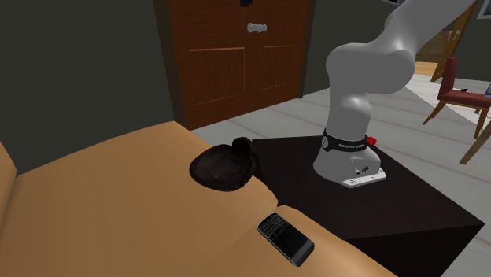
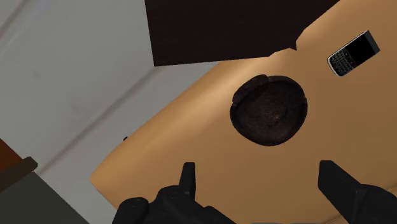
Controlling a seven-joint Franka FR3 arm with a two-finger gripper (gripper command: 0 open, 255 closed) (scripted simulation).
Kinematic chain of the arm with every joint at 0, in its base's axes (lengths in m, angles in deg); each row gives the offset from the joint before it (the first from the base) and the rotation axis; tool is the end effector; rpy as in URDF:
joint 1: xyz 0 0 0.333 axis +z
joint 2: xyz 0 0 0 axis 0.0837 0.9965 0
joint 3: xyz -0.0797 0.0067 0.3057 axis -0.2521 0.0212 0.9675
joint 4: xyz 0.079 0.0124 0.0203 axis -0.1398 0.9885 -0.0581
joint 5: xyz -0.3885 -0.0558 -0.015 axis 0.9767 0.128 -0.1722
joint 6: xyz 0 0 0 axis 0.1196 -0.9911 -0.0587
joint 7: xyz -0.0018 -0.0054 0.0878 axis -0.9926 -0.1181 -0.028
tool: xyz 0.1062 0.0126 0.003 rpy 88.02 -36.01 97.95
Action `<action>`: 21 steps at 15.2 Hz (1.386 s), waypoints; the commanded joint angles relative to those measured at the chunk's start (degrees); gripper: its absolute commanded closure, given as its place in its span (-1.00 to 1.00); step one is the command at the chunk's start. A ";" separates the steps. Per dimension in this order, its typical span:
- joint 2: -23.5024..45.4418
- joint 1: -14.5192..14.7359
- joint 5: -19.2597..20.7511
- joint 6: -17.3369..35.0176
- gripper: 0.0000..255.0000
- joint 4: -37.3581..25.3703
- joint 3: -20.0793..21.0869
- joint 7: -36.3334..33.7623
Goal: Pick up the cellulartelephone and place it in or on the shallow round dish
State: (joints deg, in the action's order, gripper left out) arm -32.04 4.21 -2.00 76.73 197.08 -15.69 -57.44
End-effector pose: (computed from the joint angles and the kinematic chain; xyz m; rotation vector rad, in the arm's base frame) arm 0.2949 -0.0298 0.6267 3.0852 -0.0730 0.0965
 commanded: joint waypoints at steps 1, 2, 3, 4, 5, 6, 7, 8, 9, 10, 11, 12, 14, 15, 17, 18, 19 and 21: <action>0.00 0.00 0.00 0.00 -1.00 0.00 0.00 0.00; -1.15 -0.16 -0.54 0.80 -1.00 2.16 0.96 -1.83; -2.25 -0.30 -1.14 1.60 -1.00 4.25 1.96 -3.64; -3.29 -0.40 -1.78 2.40 -1.00 6.27 2.97 -5.47; -4.26 -0.48 -2.48 3.19 -1.00 8.24 4.03 -7.30; -5.18 -0.51 -3.23 4.00 -1.00 10.14 5.11 -9.13; -6.02 -0.51 -4.03 4.81 -1.00 11.97 6.23 -10.97; -6.80 -0.44 -4.87 5.63 -1.00 13.74 7.37 -12.84; -7.49 -0.37 -5.78 6.48 -1.00 15.44 8.57 -14.70; -8.10 -0.26 -6.74 7.34 -1.00 17.08 9.81 -16.58; -8.62 -0.11 -7.75 8.24 -1.00 18.65 11.10 -18.46; -9.04 0.10 -8.81 9.16 -1.00 20.14 12.41 -20.36; -9.54 0.62 -11.07 11.13 -1.00 22.91 15.17 -24.22; -9.61 0.94 -12.26 12.19 -1.00 24.18 16.61 -26.17; -9.34 1.64 -14.76 14.48 -1.00 26.46 19.64 -30.10; -8.98 2.00 -16.07 15.72 -1.00 27.47 21.21 -32.08; -8.46 2.37 -17.39 17.04 -1.00 28.39 22.83 -34.07; -6.91 3.11 -20.07 19.90 -1.00 29.93 26.16 -38.08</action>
State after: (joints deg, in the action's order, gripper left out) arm -39.29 6.82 -20.57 94.96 225.60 8.77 -93.34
